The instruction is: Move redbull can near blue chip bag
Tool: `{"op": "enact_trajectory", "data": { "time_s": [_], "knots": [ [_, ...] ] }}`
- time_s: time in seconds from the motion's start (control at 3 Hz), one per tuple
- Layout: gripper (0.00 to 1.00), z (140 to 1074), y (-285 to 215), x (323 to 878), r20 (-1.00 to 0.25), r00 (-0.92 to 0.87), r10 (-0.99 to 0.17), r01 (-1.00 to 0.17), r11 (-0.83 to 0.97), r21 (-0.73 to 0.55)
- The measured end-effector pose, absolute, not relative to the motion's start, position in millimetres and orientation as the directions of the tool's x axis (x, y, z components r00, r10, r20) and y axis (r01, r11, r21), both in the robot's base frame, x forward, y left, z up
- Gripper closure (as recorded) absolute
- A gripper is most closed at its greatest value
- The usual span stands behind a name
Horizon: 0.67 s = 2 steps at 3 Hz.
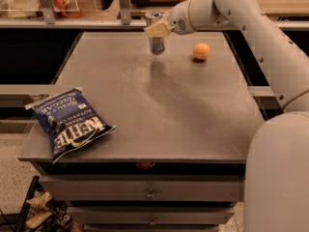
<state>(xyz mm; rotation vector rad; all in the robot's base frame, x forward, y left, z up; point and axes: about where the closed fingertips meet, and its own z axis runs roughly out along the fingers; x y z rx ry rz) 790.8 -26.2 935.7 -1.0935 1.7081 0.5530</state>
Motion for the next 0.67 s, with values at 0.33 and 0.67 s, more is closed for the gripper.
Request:
{"op": "enact_trajectory", "data": {
  "time_s": [0.33, 0.67],
  "knots": [
    [1.00, 965.3, -29.9, 764.2, -0.921, -0.029, -0.388, -0.891, 0.427, -0.152],
    [1.00, 985.9, -21.3, 724.9, -0.940, 0.028, -0.341, -0.935, 0.323, -0.145]
  ]
}}
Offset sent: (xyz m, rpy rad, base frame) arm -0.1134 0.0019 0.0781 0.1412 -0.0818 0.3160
